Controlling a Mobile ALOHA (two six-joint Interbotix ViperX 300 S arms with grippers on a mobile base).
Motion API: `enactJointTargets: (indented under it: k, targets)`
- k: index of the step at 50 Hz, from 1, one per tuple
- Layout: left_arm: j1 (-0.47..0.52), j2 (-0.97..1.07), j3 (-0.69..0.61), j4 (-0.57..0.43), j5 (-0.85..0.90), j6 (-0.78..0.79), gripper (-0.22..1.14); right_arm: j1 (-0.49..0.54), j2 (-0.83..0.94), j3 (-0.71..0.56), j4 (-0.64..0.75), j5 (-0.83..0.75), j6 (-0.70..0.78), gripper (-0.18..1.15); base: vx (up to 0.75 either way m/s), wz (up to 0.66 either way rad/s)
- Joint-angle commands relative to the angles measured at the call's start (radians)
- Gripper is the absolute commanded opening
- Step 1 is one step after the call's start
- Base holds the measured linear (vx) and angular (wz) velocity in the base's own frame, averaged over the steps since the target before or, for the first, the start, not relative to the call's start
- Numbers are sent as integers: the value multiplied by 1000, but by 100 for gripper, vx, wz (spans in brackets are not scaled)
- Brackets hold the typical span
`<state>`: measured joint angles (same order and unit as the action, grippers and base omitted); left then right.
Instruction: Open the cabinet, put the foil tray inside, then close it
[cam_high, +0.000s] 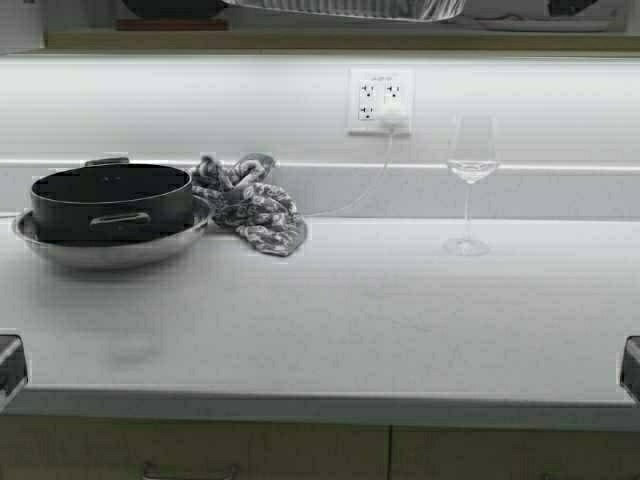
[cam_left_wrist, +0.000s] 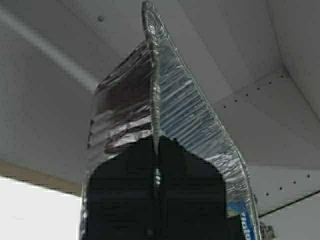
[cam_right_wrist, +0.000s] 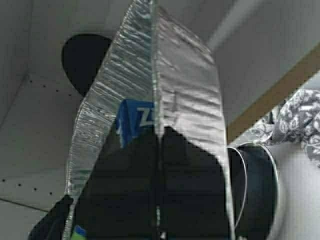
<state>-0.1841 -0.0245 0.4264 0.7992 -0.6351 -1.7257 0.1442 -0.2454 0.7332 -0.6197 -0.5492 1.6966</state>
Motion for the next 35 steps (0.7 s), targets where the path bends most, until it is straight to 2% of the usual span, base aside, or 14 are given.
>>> enactJointTargets:
  k: [1, 11, 20, 35]
  targets:
    - [6, 64, -137, 3, 11, -17, 4, -81, 78, -135, -110, -41, 109, 8, 0, 0]
    - [8, 204, -322, -2, 80, -37, 4, -138, 270, -341, -275, -117, 324, 8, 0, 0]
    - [8, 313, -460, -11, 138, -46, 3, -158, 379, -476, -319, -117, 385, 8, 1, 0]
    - [23, 331, -446, -55, 202, -86, 4, -163, 474, -609, -350, -117, 460, 8, 4, 0]
